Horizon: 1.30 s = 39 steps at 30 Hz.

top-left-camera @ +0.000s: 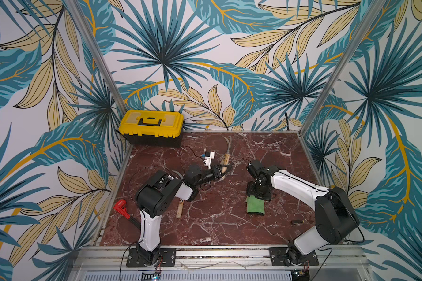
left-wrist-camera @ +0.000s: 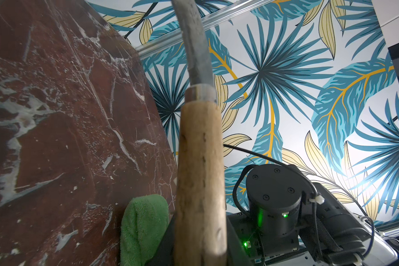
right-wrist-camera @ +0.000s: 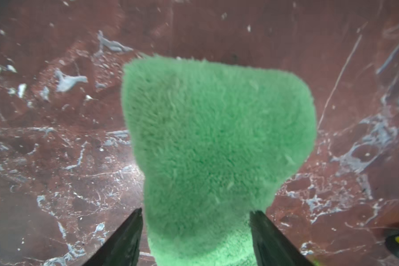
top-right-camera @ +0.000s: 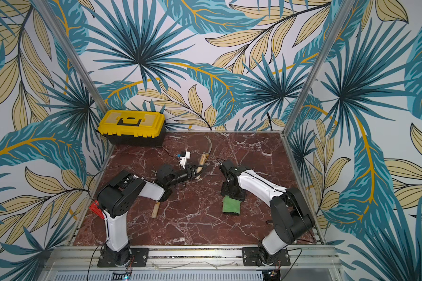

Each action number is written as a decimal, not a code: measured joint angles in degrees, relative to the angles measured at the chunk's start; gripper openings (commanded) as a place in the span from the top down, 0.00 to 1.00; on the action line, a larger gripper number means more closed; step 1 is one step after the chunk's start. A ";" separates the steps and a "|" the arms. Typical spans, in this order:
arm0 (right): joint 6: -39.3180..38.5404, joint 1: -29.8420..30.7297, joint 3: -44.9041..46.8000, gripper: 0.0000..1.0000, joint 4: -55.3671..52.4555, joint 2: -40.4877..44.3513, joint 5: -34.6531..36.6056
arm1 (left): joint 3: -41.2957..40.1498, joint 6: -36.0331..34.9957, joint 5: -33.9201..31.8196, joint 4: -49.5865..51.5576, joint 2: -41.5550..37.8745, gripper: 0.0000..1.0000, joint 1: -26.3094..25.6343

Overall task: Wipe small sickles with rags
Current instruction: Pick up the rag from the center of the board.

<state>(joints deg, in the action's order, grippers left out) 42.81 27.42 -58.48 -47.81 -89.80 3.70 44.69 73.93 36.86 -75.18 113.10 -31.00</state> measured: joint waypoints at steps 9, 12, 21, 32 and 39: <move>2.67 -0.02 1.49 0.18 -0.35 3.58 -0.48 | -0.20 0.50 0.42 -0.76 0.07 1.00 0.85; 2.64 0.00 0.31 0.14 -1.09 0.92 -0.28 | -0.20 0.72 0.61 -1.18 0.11 1.00 1.01; 2.25 -0.02 -4.04 0.12 -1.53 -8.87 0.55 | -0.20 1.42 1.40 -2.03 0.17 1.00 2.60; -1.29 -0.90 -6.38 0.57 -1.36 -13.60 -0.57 | -0.31 1.53 1.99 -2.23 0.17 1.00 4.07; -8.26 -1.77 -9.53 0.83 -2.95 -14.47 -0.48 | -0.92 1.97 2.62 -2.51 0.17 1.00 4.61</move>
<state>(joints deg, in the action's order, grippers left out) 34.54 25.65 -68.01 -50.76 -104.27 3.22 43.77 75.90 39.48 -77.69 113.27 -26.39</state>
